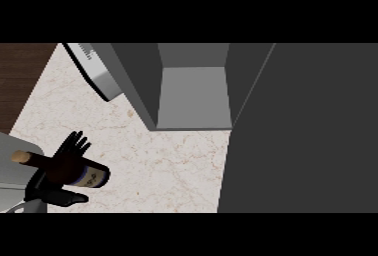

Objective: Pick up the wine, place it into the cabinet and close the cabinet

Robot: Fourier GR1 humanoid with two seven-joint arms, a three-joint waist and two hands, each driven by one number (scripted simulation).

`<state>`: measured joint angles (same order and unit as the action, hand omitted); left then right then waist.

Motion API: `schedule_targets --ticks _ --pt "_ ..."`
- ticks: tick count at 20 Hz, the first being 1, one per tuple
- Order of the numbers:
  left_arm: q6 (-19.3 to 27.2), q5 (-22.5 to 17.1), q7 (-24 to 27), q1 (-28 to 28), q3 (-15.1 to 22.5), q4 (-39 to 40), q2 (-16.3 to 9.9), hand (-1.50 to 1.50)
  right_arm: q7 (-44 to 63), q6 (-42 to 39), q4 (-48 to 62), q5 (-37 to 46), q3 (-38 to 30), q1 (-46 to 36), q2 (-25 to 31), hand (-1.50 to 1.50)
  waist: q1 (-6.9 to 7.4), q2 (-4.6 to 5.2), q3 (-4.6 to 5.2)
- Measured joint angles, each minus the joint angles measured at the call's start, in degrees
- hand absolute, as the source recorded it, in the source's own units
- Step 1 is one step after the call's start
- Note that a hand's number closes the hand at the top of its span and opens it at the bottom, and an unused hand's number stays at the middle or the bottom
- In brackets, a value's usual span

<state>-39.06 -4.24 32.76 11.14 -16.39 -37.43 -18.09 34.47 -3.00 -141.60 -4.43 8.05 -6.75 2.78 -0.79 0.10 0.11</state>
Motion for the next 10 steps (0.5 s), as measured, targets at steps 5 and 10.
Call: schedule_targets --ticks 5,10 --pt "-0.7 -0.5 1.1 2.0 0.9 4.5 0.6 -1.50 0.0 -0.4 0.0 0.1 0.1 0.0 0.1 -1.50 -0.23 0.07 0.04" --pt "-0.2 0.1 3.5 3.0 2.4 6.9 1.1 -1.50 -0.9 -0.1 0.5 0.8 1.6 0.2 -0.7 -1.50 -0.18 0.10 0.07"
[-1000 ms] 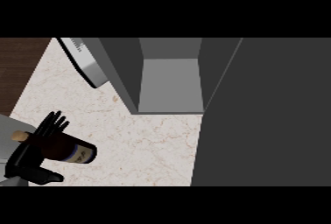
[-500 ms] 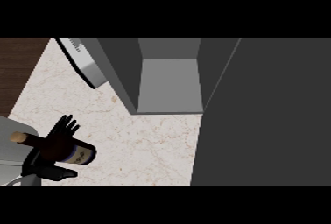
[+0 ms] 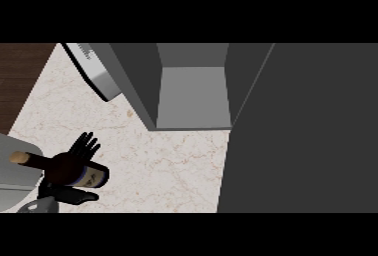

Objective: Pick up the wine, place it into the cabinet and close the cabinet

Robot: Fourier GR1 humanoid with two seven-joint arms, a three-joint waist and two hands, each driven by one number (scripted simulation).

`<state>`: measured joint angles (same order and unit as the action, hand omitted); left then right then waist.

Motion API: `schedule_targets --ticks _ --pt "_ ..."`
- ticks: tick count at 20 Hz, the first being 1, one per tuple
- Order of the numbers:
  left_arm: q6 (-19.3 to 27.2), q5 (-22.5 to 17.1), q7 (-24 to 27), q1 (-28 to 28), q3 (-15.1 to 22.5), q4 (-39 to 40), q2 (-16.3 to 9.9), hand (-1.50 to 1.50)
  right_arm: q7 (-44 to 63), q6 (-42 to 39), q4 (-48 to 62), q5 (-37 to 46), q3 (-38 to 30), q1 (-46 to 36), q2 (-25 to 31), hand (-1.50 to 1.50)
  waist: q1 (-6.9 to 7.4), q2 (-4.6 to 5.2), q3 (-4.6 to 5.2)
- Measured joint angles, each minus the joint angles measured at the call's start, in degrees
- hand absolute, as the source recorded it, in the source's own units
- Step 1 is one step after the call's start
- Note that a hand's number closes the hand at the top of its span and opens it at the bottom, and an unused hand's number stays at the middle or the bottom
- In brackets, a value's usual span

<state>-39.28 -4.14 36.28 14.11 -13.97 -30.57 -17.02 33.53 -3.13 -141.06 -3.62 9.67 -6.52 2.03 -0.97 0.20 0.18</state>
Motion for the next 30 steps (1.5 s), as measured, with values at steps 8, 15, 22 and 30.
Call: schedule_targets --ticks 8,15,22,30 --pt "1.2 -0.3 2.1 1.3 1.6 0.9 0.4 -1.50 0.8 -0.1 -0.2 -0.3 -1.3 -0.4 0.2 -1.50 0.17 -0.06 -0.04" --pt "2.7 -1.9 3.3 3.0 1.7 2.3 2.2 1.50 0.7 -0.8 -0.1 -0.4 -1.0 0.5 0.0 -1.50 0.24 -0.09 -0.11" --pt "0.8 -4.7 -0.6 5.6 1.8 2.8 3.4 1.50 1.4 -0.9 -0.1 -0.5 -0.8 0.7 -0.2 -1.50 0.36 -0.14 -0.12" --pt "9.1 -9.1 1.5 3.4 -2.1 2.1 7.3 1.50 -0.9 -2.5 0.0 -0.7 -1.8 3.2 0.1 -1.50 0.71 -0.20 -0.15"
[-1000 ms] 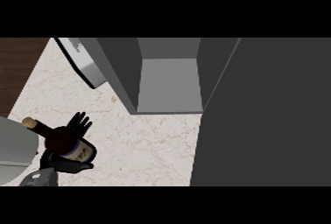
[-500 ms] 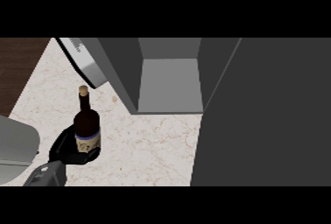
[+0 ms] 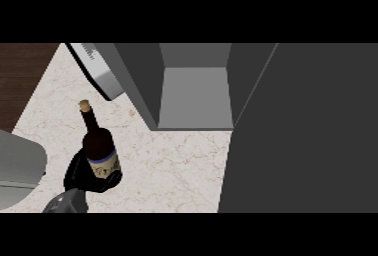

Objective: Pick up the wine, place it into the cabinet and close the cabinet

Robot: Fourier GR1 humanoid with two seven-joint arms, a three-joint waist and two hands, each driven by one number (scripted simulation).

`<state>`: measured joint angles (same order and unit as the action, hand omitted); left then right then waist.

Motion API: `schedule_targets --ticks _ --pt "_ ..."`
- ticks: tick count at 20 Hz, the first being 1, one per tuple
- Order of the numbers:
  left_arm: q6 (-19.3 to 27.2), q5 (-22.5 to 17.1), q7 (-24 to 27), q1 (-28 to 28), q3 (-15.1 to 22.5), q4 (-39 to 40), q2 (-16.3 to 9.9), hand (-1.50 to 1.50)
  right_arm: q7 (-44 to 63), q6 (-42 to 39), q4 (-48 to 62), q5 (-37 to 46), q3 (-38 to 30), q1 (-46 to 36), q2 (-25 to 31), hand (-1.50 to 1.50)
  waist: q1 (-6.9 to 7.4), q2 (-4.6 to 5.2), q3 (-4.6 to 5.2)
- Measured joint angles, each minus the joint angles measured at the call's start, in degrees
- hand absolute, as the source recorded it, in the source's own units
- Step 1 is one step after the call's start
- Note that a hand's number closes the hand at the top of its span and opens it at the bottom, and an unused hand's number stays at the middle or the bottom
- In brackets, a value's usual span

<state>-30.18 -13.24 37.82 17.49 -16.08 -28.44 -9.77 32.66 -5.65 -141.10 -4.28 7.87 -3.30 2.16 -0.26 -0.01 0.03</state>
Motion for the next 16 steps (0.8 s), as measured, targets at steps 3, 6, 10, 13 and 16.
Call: schedule_targets --ticks 3,6,10,13,16 --pt "4.3 -2.3 0.8 -0.5 -2.1 -1.6 1.9 1.50 0.2 0.2 0.1 0.0 0.0 -0.3 -0.2 -1.50 0.19 -0.06 -0.02" --pt "6.8 -3.7 2.1 -0.8 -2.7 -3.8 3.7 1.50 0.9 -0.1 0.2 -0.4 -1.0 -1.3 0.2 -1.50 0.22 -0.07 -0.03" --pt "6.7 -5.5 1.0 -2.8 -1.8 -8.4 5.4 1.50 0.4 -0.7 0.2 -0.7 -2.0 -0.8 0.3 -1.50 0.29 -0.09 -0.04" --pt "7.7 -6.3 -1.6 -4.1 -0.2 -13.4 6.8 1.50 0.2 -0.9 0.7 -1.0 -2.4 -1.3 0.3 -1.50 0.34 -0.10 -0.05" --pt "9.6 -6.5 -2.5 -5.0 3.1 -17.1 8.3 1.50 0.6 -0.6 1.1 -1.8 -2.7 -1.8 0.1 -1.50 0.32 -0.10 -0.05"
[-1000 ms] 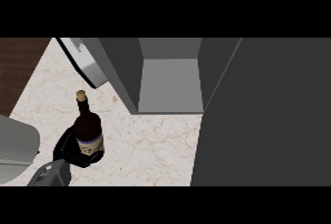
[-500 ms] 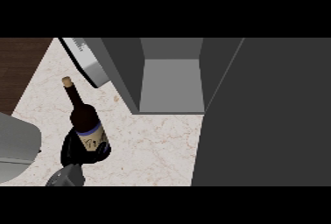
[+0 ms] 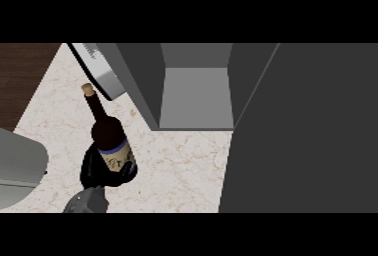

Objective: Pick up the wine, place it into the cabinet and close the cabinet

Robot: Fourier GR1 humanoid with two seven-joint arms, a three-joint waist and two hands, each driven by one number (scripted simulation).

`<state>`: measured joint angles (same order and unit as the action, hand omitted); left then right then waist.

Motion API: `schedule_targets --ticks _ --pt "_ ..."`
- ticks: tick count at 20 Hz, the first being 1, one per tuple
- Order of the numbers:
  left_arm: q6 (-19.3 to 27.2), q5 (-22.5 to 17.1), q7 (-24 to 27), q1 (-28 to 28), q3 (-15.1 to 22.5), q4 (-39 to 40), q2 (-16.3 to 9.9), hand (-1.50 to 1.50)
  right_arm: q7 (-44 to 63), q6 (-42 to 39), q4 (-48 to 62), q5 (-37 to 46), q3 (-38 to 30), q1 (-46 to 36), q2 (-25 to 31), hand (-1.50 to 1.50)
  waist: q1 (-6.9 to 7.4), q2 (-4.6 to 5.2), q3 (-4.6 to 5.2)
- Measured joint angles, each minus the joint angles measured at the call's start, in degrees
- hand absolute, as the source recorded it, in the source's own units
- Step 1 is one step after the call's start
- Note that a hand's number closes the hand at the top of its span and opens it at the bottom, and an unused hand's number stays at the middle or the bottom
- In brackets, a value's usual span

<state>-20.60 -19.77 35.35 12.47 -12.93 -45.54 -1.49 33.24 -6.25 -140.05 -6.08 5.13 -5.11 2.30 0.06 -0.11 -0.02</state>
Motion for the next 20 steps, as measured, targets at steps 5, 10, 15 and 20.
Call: schedule_targets --ticks 5,10,15,20 --pt "5.2 -3.3 -3.3 -3.8 10.0 -9.4 1.0 1.50 0.6 -0.1 -0.2 -0.6 -1.1 -0.4 0.3 -1.50 0.02 -0.07 0.00" --pt "12.7 -6.7 -6.0 -7.2 19.3 -18.1 1.3 1.50 1.9 0.8 -0.4 -0.2 0.5 -1.2 -0.4 -1.50 -0.02 -0.05 0.01" --pt "19.7 -9.7 -8.2 -8.5 25.9 -23.1 1.4 1.50 2.0 0.4 -0.4 -0.5 -0.8 -1.6 0.3 -1.50 -0.11 0.01 0.01" --pt "27.7 -14.2 -9.0 -7.0 31.9 -24.7 1.5 1.50 -0.9 -1.2 0.5 -1.3 -0.8 0.7 0.1 -1.50 -0.26 0.06 0.02"
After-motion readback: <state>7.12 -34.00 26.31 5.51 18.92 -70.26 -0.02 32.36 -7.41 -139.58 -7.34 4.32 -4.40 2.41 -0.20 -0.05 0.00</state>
